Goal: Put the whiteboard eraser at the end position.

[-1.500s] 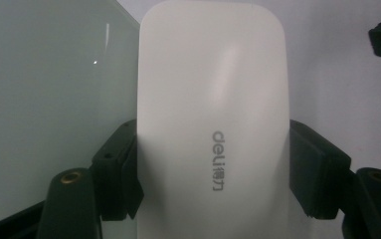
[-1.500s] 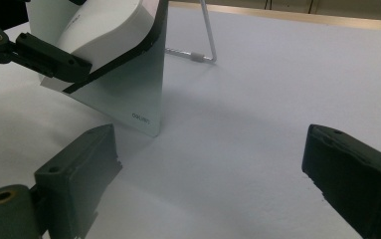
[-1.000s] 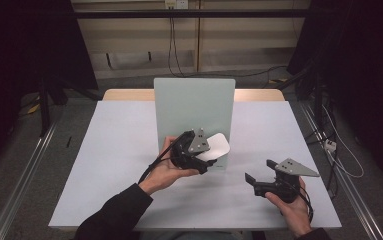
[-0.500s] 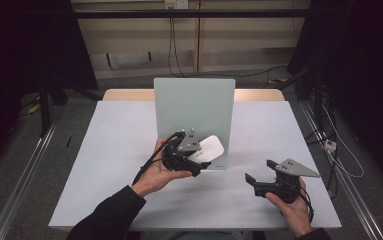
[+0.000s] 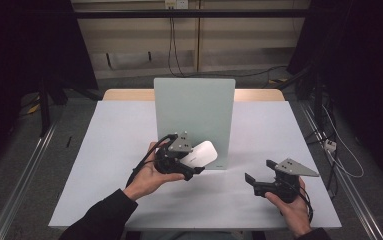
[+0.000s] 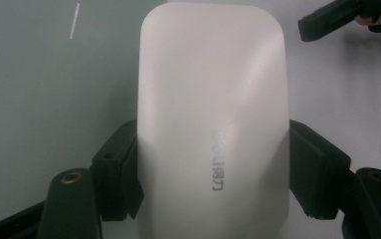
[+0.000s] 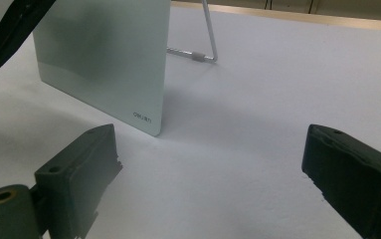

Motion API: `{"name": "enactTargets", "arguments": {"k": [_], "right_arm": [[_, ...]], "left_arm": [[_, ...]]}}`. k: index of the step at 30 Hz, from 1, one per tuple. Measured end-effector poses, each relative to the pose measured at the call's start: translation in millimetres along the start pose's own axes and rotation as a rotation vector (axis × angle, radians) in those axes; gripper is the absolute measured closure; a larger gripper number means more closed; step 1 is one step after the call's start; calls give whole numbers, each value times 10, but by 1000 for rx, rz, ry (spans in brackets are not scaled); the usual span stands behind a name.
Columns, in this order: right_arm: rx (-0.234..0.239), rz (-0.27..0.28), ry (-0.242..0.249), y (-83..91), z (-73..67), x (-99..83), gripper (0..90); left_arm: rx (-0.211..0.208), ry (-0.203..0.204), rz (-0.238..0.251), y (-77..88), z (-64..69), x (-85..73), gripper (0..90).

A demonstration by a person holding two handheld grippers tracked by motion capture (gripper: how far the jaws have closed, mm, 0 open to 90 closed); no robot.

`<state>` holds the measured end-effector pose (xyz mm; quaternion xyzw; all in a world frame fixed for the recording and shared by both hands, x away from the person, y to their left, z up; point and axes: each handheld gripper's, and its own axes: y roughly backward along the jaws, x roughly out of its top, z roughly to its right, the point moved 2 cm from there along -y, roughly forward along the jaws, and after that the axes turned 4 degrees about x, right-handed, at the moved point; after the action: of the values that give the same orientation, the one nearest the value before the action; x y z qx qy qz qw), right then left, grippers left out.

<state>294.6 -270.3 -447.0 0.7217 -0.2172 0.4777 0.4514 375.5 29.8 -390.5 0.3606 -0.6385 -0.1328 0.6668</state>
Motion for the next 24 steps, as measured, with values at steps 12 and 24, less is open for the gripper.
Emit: {"name": "enactTargets", "arguments": {"k": [12,24], "right_arm": [[6,-1,1,11,-7,-6,71],[6,-4,3,2,-12,-4,71]], "left_arm": [[-70,-12,-92,-4,56,-142,311],[-94,-53,-238,-112,147,-321,310]]}}
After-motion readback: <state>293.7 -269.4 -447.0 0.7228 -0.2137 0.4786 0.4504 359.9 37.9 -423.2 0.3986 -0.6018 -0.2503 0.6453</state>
